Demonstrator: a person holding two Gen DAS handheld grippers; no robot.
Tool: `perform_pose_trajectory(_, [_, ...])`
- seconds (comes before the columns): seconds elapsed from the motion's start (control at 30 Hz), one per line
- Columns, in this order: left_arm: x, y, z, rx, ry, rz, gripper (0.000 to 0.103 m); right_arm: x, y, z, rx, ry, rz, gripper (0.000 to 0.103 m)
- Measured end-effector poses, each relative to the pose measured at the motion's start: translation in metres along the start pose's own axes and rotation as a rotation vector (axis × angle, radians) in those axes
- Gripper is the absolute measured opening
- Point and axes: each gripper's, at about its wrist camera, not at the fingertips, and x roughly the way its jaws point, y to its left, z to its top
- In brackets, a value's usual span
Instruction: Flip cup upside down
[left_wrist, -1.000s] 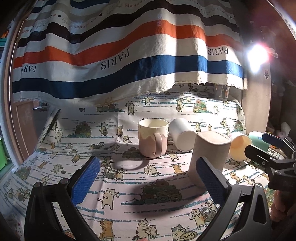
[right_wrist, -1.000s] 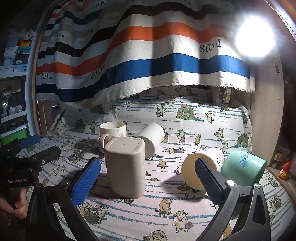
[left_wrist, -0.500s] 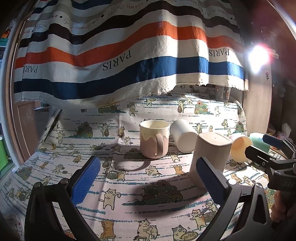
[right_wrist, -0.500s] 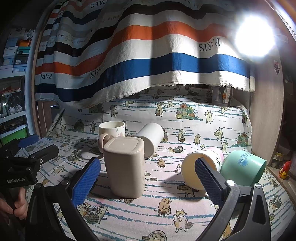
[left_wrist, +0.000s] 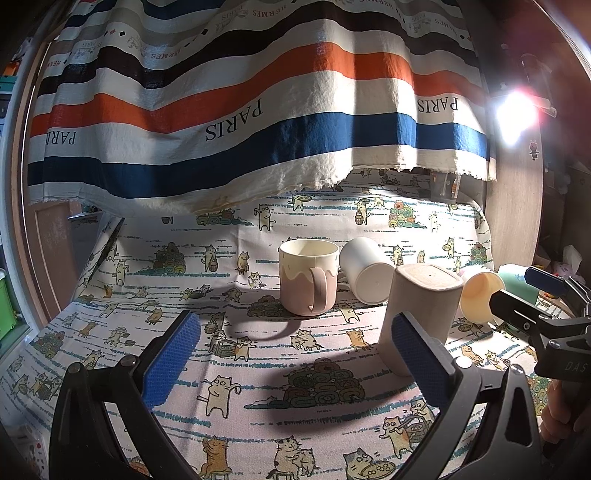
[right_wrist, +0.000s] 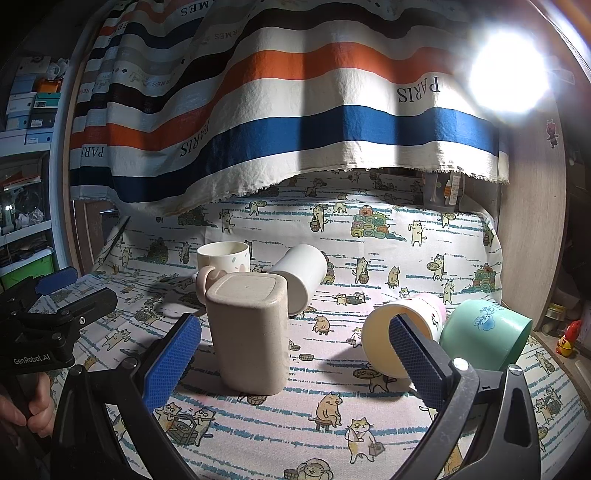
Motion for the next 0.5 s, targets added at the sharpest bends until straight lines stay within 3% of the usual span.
perform_pose_trajectory(0.5, [-0.0012, 0.001, 0.0002, -0.002, 0.0, 0.003, 0.103, 0.0001, -0.0001, 0.0001, 0.0, 0.0, 0.0, 0.103])
